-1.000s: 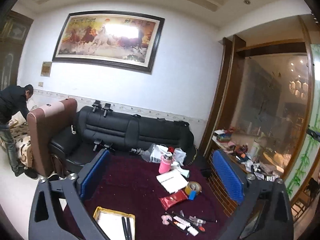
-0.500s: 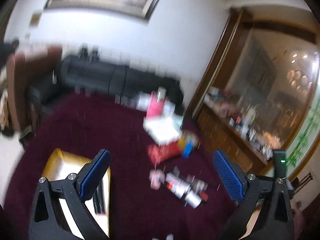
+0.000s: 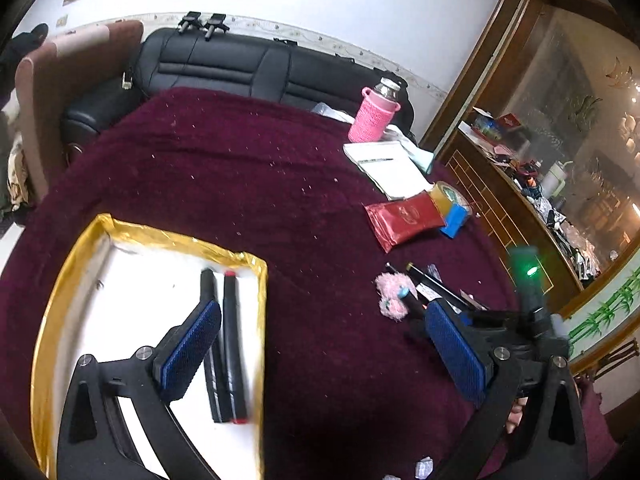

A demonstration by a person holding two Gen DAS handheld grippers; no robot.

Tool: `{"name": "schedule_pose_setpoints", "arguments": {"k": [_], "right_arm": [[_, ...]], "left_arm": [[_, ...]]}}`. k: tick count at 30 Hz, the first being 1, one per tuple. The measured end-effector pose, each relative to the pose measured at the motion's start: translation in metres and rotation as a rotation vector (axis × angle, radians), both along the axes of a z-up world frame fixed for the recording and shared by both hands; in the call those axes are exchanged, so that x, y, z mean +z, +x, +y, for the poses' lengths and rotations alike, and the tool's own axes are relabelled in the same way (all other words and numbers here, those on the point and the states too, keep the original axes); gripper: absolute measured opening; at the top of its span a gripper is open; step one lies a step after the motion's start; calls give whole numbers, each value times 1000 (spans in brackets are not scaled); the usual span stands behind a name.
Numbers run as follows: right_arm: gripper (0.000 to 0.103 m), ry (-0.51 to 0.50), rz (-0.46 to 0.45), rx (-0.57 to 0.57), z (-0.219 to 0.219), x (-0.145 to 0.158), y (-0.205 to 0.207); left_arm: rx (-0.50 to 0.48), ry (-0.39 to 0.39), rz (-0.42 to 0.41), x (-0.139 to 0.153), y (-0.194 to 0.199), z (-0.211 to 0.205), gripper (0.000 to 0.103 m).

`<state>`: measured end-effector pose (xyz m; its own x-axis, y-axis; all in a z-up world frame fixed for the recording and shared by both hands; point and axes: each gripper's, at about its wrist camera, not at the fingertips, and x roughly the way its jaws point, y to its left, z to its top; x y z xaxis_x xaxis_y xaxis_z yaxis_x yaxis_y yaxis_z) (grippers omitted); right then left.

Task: Organize objects
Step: 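Grasp the blue-capped black marker with the right gripper while the left grasps the pink plush toy, then carry the marker and plush toy into the box and open both grippers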

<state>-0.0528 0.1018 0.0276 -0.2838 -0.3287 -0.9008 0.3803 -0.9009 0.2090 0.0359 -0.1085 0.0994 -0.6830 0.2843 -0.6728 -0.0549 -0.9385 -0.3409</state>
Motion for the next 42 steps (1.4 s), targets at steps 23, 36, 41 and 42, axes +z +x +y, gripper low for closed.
{"name": "schedule_pose_setpoints", "arguments": {"k": [23,36,41,42], "right_arm": [[14,-305,71,-40,82,-21,66],[14,-427,53,-48,93,-28,61],[14,-372,97,-56,84,-24,66],[14,-342,111,-57,80,-22,68]], "left_arm": [[-81,-269,-137,-70,-102,130,100],[-223,-332,-142,-85,-104,167,32],[-176,-237,-81,-43,-67,130,32],[-161,-216,-70,-34,-60,122,32]]}}
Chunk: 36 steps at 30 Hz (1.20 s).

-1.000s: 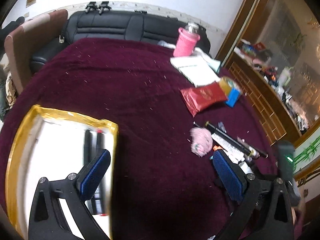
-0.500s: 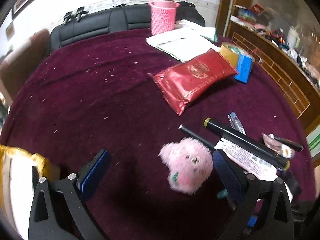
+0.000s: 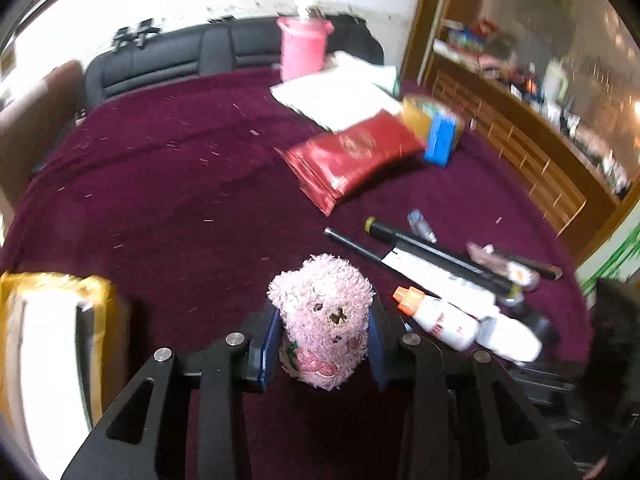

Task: Organize objects
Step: 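Carry the marker and plush toy into the box and open both grippers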

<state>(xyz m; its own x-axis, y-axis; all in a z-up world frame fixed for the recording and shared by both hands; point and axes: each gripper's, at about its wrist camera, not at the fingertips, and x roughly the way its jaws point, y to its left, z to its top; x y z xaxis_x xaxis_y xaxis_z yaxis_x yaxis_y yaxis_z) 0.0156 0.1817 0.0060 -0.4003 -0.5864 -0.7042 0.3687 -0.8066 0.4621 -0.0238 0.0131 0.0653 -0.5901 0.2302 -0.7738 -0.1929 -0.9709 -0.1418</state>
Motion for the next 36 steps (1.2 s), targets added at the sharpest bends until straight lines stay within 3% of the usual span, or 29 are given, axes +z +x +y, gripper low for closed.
{"name": "schedule_pose_setpoints", "arguments": {"k": [4,7,10,14,18,21,25,29,36], "right_arm": [[15,244,53,-5,-35,12,10],[14,337,69,-5,-45,14,12],[13,244,16,-16,-24,12,17],[13,101,23,-25,-24,44,26],[13,-28,12,51,-55,81,32],[13,-101,-61,127,-98,90,26],[13,-124,-171,169,-167,77,1],[13,-98,-265,122,-223,46,-34],[13,-83,-291,52,-250,23,-65]], "left_arm": [[51,51,54,30,33,-37,32],[100,57,114,50,61,-71,32],[153,71,144,61,85,-113,32],[225,59,158,64,106,-167,32],[291,74,143,59,111,-219,32],[306,65,112,46,101,-237,33],[298,68,62,24,84,-248,32],[273,55,22,6,55,-250,33],[257,15,-26,-21,21,-253,35]]}}
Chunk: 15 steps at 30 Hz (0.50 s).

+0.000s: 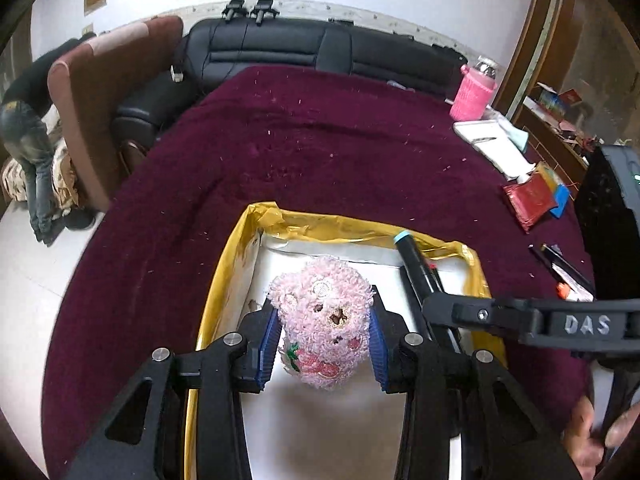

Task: Organize objects
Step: 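Carry the marker and plush toy into the box and open both grippers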

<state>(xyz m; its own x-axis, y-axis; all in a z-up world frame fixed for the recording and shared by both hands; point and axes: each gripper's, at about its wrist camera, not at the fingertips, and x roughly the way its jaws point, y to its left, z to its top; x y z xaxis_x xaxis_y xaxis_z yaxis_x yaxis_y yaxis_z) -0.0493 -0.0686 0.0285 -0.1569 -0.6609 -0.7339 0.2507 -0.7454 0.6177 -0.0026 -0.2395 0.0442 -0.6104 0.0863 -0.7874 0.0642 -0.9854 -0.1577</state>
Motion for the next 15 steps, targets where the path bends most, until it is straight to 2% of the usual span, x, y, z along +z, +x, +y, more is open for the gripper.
{"name": "schedule_pose_setpoints", "arguments": {"k": [6,7,8,13,15], "right_arm": [[14,59,47,13,-6,4,8],[15,60,49,14,-5,5,7],[15,53,44,17,-3,6,6],[15,13,45,22,5,6,6],[15,-3,72,12,13,15,13]], "left_arm": [[13,18,-23,-13,-8,-3,46],[10,24,-22,-12,-8,-3,52],[16,27,-24,-12,-8,-3,54],[68,49,-25,-8,6,-8,56],[81,69,-16,-6,13,-8,56]]}}
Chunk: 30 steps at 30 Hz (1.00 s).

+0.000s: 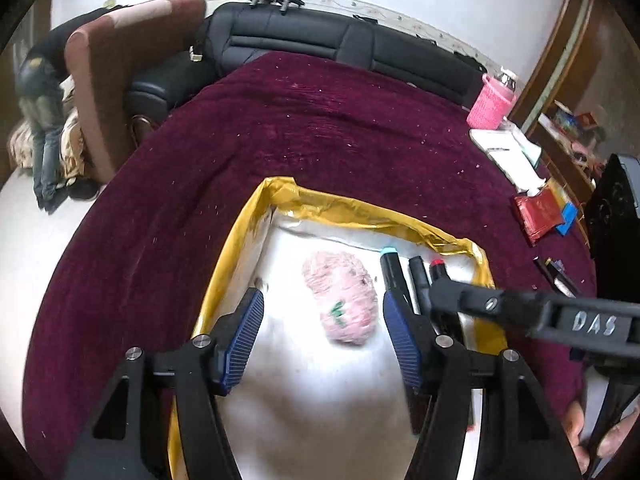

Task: Organize objects
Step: 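Carry the marker and plush toy into the box and open both grippers, then grasp the orange-capped white bottle with the left gripper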

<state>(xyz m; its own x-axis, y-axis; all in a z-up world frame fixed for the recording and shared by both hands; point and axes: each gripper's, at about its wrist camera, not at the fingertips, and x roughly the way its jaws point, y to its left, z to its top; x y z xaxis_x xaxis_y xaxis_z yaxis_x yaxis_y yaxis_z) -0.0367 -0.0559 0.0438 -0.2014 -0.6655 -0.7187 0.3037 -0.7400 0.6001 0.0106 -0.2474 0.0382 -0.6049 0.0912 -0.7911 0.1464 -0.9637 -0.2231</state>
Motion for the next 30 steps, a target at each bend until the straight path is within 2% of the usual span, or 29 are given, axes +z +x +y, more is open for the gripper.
{"name": "schedule_pose_setpoints", "arguments": {"k": [3,5,8,9,11,17,20,30], "right_arm": [[15,11,73,-5,16,19,11],[16,33,131,-24,33,32,22],[18,56,195,-76,64,44,37],[19,56,206,-94,72,45,41],[21,46,216,-137,90,45,46],[21,33,226,-215,141,38,65],[21,17,228,-229,162,35,69],[21,10,262,-347,235,39,71]], "left_arm": [[8,4,18,8,12,7,56],[6,-26,55,22,23,19,56],[14,-83,108,44,39,41,65],[17,-99,122,48,41,46,66],[32,-144,162,60,54,64,79],[47,-303,248,77,84,122,87],[30,-348,257,78,92,143,90],[-33,-405,230,77,101,192,91]]}}
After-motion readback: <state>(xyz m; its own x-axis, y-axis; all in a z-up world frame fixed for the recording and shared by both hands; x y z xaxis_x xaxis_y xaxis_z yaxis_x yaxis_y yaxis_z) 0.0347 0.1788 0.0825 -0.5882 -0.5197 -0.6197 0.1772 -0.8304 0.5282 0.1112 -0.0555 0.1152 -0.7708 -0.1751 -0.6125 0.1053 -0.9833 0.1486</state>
